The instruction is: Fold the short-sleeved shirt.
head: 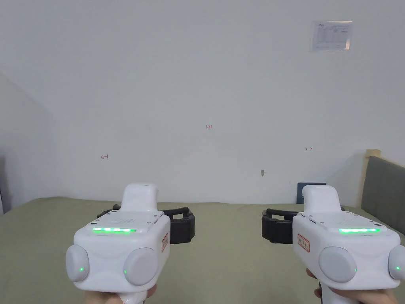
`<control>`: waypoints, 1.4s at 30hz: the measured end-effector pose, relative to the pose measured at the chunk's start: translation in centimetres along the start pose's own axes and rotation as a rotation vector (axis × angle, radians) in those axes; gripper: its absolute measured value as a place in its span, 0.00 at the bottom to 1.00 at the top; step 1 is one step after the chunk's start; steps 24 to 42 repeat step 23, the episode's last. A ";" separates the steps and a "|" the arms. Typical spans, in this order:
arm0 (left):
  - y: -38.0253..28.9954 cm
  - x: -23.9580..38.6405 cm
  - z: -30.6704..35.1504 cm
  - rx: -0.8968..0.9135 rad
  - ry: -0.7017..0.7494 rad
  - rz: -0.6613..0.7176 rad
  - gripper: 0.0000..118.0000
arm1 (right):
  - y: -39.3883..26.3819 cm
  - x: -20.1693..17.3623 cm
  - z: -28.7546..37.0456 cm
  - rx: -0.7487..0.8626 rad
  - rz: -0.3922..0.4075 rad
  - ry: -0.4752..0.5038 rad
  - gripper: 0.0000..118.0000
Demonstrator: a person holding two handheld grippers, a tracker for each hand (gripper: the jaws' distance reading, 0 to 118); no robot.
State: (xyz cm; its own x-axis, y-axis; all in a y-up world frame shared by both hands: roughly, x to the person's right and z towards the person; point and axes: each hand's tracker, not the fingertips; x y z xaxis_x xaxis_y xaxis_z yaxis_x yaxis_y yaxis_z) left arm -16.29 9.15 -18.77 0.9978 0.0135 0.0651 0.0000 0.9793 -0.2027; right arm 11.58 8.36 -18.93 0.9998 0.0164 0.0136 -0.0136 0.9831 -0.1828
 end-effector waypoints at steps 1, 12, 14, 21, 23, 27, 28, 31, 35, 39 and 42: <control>0.1 0.0 0.1 -0.002 -0.005 0.001 0.97 | 0.0 -0.1 0.0 -0.006 -0.002 -0.020 1.00; 0.1 0.1 0.2 -0.011 -0.017 0.014 0.97 | -0.2 -0.6 0.1 -0.028 0.017 -0.026 1.00; 0.1 0.1 0.2 -0.014 -0.025 0.010 0.97 | -0.1 -0.5 0.1 -0.017 0.011 -0.016 1.00; -0.1 0.2 0.1 -0.033 -0.038 0.021 0.97 | 0.2 -0.1 0.4 -0.020 -0.050 -0.006 1.00; -0.2 0.2 0.1 -0.035 -0.039 0.020 0.97 | 0.5 -0.1 0.3 -0.079 -0.095 -0.029 1.00; -0.2 0.2 0.1 -0.035 -0.039 0.020 0.97 | 0.5 -0.1 0.3 -0.079 -0.095 -0.029 1.00; -0.2 0.2 0.1 -0.035 -0.039 0.020 0.97 | 0.5 -0.1 0.3 -0.079 -0.095 -0.029 1.00; -0.2 0.2 0.1 -0.035 -0.039 0.020 0.97 | 0.5 -0.1 0.3 -0.079 -0.095 -0.029 1.00; -0.2 0.2 0.1 -0.035 -0.039 0.020 0.97 | 0.5 -0.1 0.3 -0.079 -0.095 -0.029 1.00; -0.2 0.2 0.1 -0.035 -0.039 0.020 0.97 | 0.5 -0.1 0.3 -0.079 -0.095 -0.029 1.00; -0.2 0.2 0.1 -0.035 -0.039 0.020 0.97 | 0.5 -0.1 0.3 -0.079 -0.095 -0.029 1.00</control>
